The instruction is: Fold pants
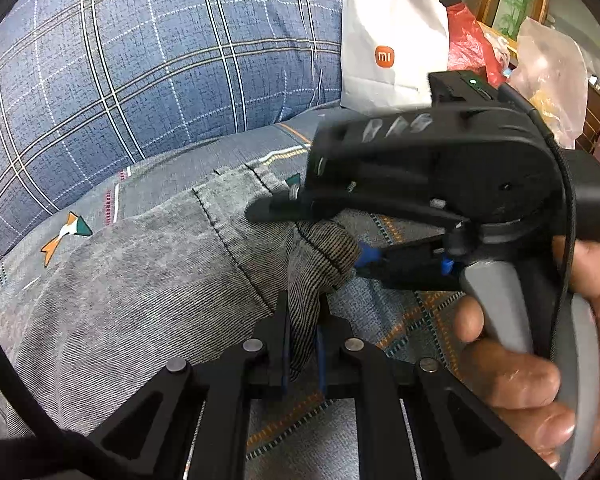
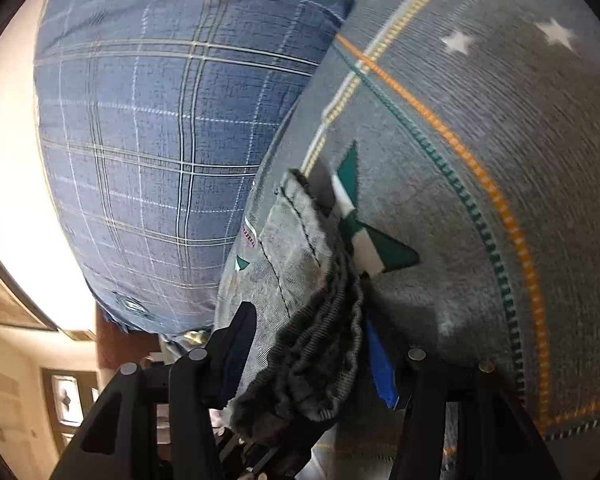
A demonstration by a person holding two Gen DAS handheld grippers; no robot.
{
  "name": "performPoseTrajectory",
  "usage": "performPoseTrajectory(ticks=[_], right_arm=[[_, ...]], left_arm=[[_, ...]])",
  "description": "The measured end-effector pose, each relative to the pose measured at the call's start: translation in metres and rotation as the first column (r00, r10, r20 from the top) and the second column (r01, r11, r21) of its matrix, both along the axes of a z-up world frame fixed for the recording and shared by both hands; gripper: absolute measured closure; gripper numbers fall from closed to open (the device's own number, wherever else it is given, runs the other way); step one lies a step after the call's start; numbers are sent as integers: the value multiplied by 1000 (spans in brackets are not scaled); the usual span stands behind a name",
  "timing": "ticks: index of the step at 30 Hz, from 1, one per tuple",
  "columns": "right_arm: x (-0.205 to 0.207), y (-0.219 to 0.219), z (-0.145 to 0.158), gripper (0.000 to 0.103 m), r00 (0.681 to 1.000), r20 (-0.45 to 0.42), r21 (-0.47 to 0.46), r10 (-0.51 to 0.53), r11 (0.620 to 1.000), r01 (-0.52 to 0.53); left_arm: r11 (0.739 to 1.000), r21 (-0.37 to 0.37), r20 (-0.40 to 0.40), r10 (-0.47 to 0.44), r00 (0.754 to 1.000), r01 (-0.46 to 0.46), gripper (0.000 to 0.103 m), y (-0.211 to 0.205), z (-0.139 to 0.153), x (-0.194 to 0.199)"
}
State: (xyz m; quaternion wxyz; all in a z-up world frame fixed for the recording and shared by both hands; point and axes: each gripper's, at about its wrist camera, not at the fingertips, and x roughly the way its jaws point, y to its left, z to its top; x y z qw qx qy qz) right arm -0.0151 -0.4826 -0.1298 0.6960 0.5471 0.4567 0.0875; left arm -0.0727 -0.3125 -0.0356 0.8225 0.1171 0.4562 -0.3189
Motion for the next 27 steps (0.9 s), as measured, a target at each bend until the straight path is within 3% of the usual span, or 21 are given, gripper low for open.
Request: performPoseTrajectory(ticks=[1,4,7,13,16,21,24,27], right_arm=[[2,3,3,75,1000,10,-11,12,1000,-12],[1,8,22,82,995,93,-45,28,999,-24],[-3,14,47,84,974,219,-57,48,998,-37],[-9,45,82,84,919,376,-61,115,993,-99],[-10,75,106,84,887,425,-114,181,983,-146],[1,141,137,84,830,460,-207,316,947,-246],[12,195,142,84,800,444,-245,404,913,-325],[27,244,125,84,787,402,-267,468,882,-387]], left_arm=[[1000,-5,3,4,1000,-4,93,1,3,0],[999,-47,35,17,999,-16,93,10,21,-3],[996,-89,59,37,998,-31,93,22,39,-7],[975,-203,88,113,990,-94,93,71,65,-17],[950,-272,85,183,979,-154,93,105,74,-21],[885,-366,39,322,946,-286,93,180,81,-27],[852,-377,-15,387,922,-363,93,224,64,-25],[821,-379,-101,421,901,-426,93,265,37,-14]])
